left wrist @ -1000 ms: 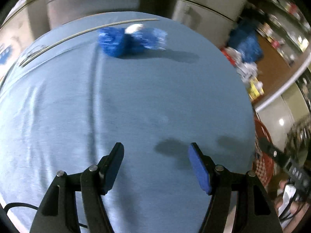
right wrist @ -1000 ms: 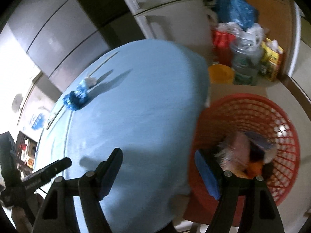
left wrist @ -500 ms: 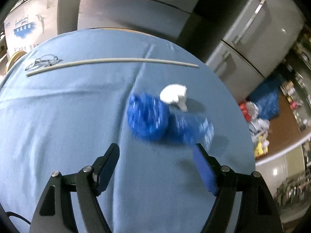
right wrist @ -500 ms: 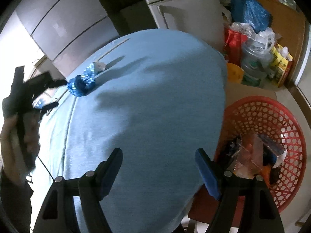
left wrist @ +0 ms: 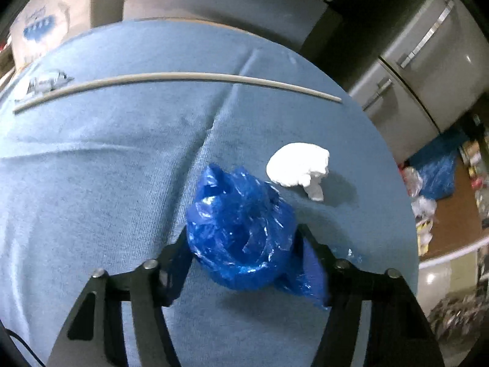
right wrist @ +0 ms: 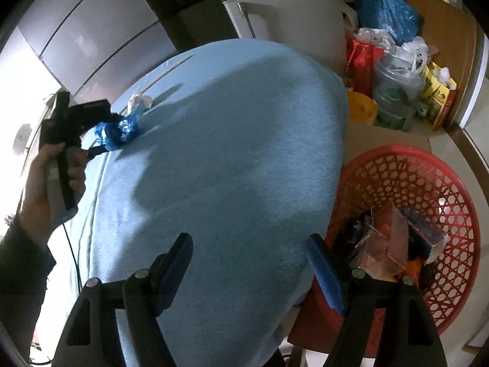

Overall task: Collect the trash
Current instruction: 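Grasp the blue plastic bag with the left gripper while the right grasps the white tissue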

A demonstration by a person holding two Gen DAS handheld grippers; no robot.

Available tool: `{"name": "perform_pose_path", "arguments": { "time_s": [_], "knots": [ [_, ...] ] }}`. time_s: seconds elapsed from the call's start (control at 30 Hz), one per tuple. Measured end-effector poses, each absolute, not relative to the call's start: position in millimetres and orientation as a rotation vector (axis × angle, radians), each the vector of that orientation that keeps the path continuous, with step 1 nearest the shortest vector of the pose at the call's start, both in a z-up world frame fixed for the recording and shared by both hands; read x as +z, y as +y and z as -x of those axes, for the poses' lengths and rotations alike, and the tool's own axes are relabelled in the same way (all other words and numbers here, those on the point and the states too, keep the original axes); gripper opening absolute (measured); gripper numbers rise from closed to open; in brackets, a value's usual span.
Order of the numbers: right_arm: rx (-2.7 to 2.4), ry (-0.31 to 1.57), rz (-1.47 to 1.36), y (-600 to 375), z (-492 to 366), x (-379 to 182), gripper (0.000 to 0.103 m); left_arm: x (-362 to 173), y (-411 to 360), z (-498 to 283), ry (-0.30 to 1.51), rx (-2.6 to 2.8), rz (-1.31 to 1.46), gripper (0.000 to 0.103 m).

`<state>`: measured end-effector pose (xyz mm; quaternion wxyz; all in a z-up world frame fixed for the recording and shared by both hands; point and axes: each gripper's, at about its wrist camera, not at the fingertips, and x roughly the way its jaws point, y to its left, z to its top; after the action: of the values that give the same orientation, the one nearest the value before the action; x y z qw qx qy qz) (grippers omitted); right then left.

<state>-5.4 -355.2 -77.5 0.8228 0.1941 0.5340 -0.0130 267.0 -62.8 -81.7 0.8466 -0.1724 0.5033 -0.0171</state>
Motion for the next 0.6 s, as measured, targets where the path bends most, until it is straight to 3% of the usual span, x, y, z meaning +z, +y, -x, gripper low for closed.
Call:
{"name": "perform_pose_path", "arguments": {
  "time_s": [0.13, 0.33, 0.6],
  "knots": [
    [0.003, 1.127, -0.399, -343.6, -5.6, -74.2, 0.08, -75.8, -57.8, -246.6, 1.057, -0.056, 0.281, 0.055],
    [0.068, 1.088, -0.357, -315.0, -39.8, -62.0, 0.08, -67.9, -26.5, -195.4, 1.049, -0.053, 0.149, 0.054],
    [0.196, 0.976, -0.317, -245.3, -158.4, -46.1, 0.08, -66.2, 17.1, -125.8, 1.062, -0.039, 0.125, 0.054]
  ]
}}
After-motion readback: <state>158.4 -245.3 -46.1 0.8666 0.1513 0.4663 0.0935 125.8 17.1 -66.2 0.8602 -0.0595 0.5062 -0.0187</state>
